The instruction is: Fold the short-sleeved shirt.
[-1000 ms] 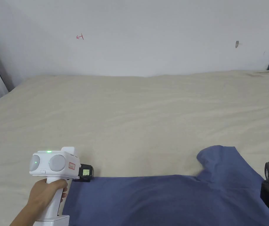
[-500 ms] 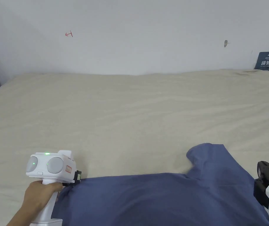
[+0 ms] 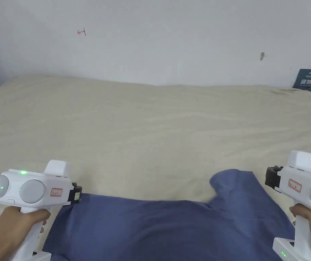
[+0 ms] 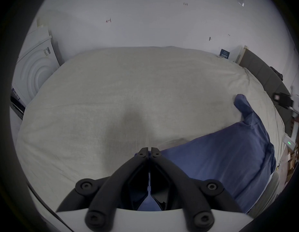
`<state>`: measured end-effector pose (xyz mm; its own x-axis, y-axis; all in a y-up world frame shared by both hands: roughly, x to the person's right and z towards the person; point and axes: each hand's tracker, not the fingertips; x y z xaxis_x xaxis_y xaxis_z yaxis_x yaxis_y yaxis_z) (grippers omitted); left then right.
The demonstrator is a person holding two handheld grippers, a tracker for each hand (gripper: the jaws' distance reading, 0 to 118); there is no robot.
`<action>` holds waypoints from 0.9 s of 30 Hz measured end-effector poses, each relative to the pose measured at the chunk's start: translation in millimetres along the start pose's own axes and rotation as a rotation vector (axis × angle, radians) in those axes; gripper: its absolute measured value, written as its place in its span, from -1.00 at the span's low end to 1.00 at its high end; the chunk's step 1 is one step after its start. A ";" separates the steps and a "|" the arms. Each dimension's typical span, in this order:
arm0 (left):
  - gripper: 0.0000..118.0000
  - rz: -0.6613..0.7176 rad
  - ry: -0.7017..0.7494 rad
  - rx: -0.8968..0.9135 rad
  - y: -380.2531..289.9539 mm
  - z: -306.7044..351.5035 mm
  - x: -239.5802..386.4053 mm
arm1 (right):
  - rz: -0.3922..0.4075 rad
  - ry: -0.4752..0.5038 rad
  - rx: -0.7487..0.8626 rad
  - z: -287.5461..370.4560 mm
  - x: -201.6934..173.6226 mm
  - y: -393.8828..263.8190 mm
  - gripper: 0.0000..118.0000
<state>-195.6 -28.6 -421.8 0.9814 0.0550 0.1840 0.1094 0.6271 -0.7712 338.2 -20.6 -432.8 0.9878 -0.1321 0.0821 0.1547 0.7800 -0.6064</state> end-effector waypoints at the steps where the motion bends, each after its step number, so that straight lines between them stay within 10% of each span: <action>1: -1.00 -0.001 -0.005 0.005 -0.5 4.9 2.7 | 0.001 -0.008 -0.040 -12.8 2.5 0.9 -0.99; 7: -1.00 -0.013 -0.014 0.011 -3.0 13.7 4.5 | -0.033 -0.062 -0.190 -59.2 9.7 -14.3 -0.41; 12: -1.00 -0.008 -0.011 0.006 -5.4 6.1 -2.4 | -0.015 -0.132 -0.246 -74.7 10.0 -31.5 0.73; 18: -1.00 -0.008 -0.010 -0.002 -8.2 6.3 -3.0 | -0.008 -0.179 -0.313 -80.1 12.6 -41.7 0.62; 23: -1.00 -0.008 -0.013 -0.007 -9.5 6.9 -2.6 | -0.010 -0.144 -0.310 -71.4 11.9 -43.9 -0.89; 27: -1.00 -0.004 -0.010 -0.011 -13.0 7.7 -2.3 | 0.016 -0.126 -0.287 -58.5 9.4 -40.1 -0.95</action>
<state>-200.5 -30.9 -407.5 0.9794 0.0604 0.1926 0.1147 0.6184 -0.7774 340.3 -89.0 -453.9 0.9871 -0.0304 0.1574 0.1461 0.5742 -0.8056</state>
